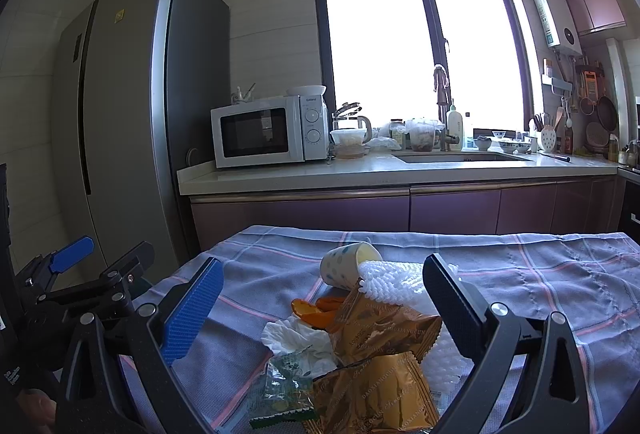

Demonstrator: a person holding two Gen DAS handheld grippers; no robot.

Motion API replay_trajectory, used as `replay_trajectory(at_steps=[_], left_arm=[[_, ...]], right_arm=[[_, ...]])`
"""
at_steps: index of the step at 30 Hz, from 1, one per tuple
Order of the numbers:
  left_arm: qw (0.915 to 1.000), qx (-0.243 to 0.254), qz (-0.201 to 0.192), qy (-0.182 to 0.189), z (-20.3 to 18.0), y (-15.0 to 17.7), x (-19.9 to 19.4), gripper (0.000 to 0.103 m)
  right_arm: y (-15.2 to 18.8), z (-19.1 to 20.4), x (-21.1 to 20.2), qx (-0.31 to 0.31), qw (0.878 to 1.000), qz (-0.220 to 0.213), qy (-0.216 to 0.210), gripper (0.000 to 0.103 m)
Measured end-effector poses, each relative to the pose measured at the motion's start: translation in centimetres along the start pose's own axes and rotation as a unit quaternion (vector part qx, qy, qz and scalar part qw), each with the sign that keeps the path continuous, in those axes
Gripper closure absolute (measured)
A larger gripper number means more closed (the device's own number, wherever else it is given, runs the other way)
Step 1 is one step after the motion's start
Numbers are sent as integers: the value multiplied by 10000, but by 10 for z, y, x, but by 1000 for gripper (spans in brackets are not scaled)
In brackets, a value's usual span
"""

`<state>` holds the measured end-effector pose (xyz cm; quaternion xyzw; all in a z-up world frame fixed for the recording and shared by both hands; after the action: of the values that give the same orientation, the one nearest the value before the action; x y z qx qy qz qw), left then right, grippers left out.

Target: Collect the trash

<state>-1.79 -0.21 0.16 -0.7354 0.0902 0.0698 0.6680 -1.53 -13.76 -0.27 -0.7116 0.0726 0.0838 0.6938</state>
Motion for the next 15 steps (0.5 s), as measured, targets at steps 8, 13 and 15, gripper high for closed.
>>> replay_trajectory(at_steps=[8, 13, 15], left_arm=[[10000, 5, 10, 7, -1, 1, 1, 6], [10000, 2, 14, 11, -1, 2, 2, 6], [10000, -3, 19, 18, -1, 2, 2, 6]], right_arm=[[0, 0, 0, 3, 10000, -8, -5, 7], [0, 0, 0, 4, 10000, -2, -4, 7], [0, 0, 0, 4, 10000, -8, -4, 7]])
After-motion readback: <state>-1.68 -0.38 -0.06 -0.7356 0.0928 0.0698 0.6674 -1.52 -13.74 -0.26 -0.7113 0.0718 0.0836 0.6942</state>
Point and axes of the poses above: each gripper's, at about its wrist camera, not at the fingertips, and x roughly the way its jaws point, z to its left, y to its underside, the point moved 1 cm from there along x, roughly the way its jaws point, and after that the axes turned 6 degrees about -x, right-handed, at the moved point
